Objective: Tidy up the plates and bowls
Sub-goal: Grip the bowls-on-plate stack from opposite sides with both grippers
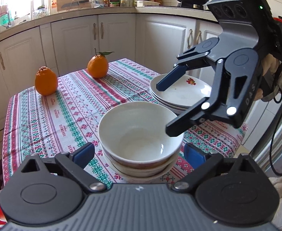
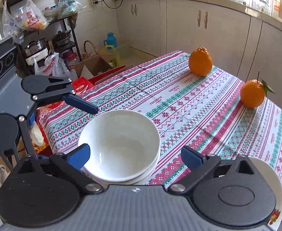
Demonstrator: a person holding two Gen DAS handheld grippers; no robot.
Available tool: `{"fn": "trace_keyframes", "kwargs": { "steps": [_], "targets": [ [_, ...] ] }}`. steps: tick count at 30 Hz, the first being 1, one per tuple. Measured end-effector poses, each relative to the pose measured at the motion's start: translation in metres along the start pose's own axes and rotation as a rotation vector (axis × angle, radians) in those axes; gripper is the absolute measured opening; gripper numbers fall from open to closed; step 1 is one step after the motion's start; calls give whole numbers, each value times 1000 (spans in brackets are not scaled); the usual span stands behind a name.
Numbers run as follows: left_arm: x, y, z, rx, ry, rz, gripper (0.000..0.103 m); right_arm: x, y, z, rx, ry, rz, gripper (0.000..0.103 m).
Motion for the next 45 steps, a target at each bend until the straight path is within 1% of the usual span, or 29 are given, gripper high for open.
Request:
{"fn": "trace_keyframes", "kwargs": {
  "steps": [4,8,10,12,18,24,28,32,35,38,45],
  "targets": [
    [2,-5,-5,5,27,-25,98,-10,-9,-9,6,-78,-31,103],
    [4,-3,-11,-36,45,-24,98,-22,-10,-21,-19,-147,-61,103],
    [6,-1,-14,-51,69,-15,98,-26,-7,-27,-34,-175,-76,103],
    [8,2,-17,-61,90,-10,98,-29,-3,-32,-48,-193,-84,103],
    [6,16,-25,-95,109,-22,98,-30,15,-44,-90,-213,-95,103],
    [-5,32,-30,-133,110,-35,98,-22,36,-52,-117,-192,-83,103],
    [-10,42,-33,-155,119,-61,98,-18,45,-54,-126,-198,-67,103],
    [-12,49,-32,-168,165,-91,96,-17,51,-53,-123,-221,-53,103],
    [-14,50,-29,-171,218,-120,95,-17,54,-49,-115,-244,-32,103],
    [-14,50,-27,-167,267,-146,92,-17,57,-46,-117,-258,-7,103],
    [-17,52,-25,-168,305,-203,89,-21,59,-38,-120,-292,29,99]
  ]
}}
Point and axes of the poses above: each gripper's, at about its wrist camera, not at the fingertips, and y roughly the way its jaws point, x to its right, z to its top, the point moved 5 cm from there along y, roughly the way its jaws point, and after that the axes turned 2 degrees about -x, right-handed, at the moved point
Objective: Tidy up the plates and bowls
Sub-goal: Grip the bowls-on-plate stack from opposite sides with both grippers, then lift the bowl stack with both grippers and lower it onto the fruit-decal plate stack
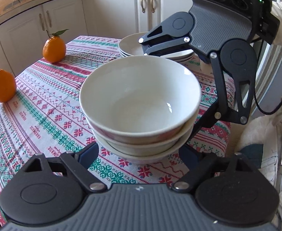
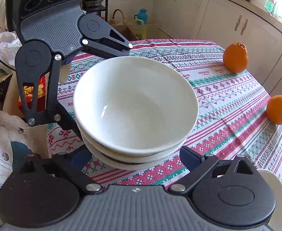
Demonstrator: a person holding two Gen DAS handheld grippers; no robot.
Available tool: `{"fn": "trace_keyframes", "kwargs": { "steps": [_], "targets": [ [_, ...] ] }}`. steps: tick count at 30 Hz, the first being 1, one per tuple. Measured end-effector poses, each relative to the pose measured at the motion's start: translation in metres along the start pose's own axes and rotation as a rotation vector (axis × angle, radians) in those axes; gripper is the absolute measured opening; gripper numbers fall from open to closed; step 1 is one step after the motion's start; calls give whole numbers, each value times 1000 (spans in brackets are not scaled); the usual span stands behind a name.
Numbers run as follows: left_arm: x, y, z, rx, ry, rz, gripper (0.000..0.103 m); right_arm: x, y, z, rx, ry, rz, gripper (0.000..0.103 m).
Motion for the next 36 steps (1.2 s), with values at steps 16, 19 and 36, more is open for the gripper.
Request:
{"fn": "trace_keyframes", "kwargs": {
  "steps": [16,19,36],
  "targets": [
    [-5,7,7,-25,65,-67,85,3,2,3,-11,-13,54,91],
    [-5,7,7,-27,84,-77,84,4,4,4,-13,-16,61,91],
    [-4,9,10,-36,77,-82,84,4,2,5,-31,-18,74,90]
  ]
}}
Point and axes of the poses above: each gripper's, at about its wrist camera, not at the fingertips, and y roughly the way its jaws point, x to its right, z to its top, the point moved 5 cm from there along y, roughly the way its jaws point, and after that the axes turned 2 degrees about -x, right-handed, at the moved point
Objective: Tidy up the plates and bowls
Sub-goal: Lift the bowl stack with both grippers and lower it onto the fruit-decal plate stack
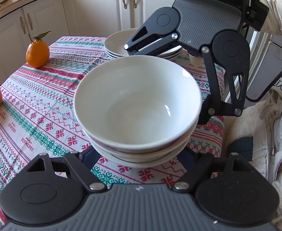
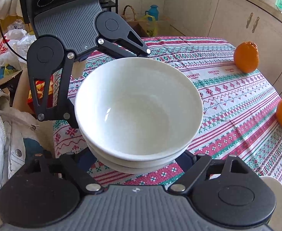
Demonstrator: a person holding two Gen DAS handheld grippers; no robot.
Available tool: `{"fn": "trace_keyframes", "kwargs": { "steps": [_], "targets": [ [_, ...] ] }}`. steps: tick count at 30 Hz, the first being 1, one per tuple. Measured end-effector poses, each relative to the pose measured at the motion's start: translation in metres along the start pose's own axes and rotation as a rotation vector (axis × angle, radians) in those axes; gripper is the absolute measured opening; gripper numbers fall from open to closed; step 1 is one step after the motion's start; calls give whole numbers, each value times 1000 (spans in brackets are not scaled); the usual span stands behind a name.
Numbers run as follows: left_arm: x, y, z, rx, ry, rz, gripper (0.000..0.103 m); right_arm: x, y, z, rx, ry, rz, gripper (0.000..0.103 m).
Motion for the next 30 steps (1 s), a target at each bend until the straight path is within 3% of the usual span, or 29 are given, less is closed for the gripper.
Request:
{"fn": "trace_keyframes", "kwargs": {
  "steps": [7,16,30],
  "targets": [
    [5,-6,18,10,0,4,84,4,-19,-4,16,2,4,90],
    [10,-1,67,53,43,10,84,30,-62,-23,43,21,-36,90],
    [7,65,154,91,164,-28,84,96,-106,-87,31,114,-172,90]
  ]
}}
Point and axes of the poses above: each gripper's, at about its wrist camera, not at the fingertips, and y roughly the way its jaws point, x to its right, z to its top, the point moved 5 cm from there along y, roughly the way its jaws point, and after that the axes turned 2 degrees about -x, right-handed, at the moved point
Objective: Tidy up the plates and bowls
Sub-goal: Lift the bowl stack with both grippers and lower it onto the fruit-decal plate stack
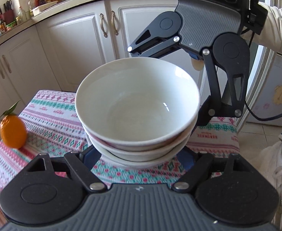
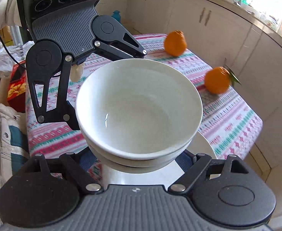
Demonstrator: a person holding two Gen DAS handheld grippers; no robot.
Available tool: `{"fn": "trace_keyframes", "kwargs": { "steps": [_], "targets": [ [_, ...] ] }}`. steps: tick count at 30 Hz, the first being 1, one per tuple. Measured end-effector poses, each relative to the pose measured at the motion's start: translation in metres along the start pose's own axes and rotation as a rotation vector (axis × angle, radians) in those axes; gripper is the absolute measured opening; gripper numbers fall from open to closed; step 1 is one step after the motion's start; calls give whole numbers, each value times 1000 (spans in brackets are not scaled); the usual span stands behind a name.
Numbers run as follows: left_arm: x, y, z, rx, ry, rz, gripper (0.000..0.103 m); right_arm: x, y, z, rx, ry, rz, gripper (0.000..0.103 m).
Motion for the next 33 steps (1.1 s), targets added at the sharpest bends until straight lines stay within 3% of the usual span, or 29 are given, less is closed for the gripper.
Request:
{"fn": "trace_keyframes", "kwargs": {
  "steps": [14,27,33],
  "targets": [
    [-11,45,14,-32,5,-42,84,35,13,-38,-10,92,6,90],
    [-10,43,13,-32,2,-42,84,39,19,-41,-12,130,15,90],
    [-5,41,11,-19,23,-3,85,40,17,-42,-1,155,9,91]
  ]
}}
Point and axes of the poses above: each gripper's, at about its wrist camera, not at the fingertips, and y roughly the way its jaws point, x to its right, z to its top, the point moved 5 cm from there along y, roughly the way its jaws point, and after that the axes turned 2 degrees about -x, right-handed, at the moved point
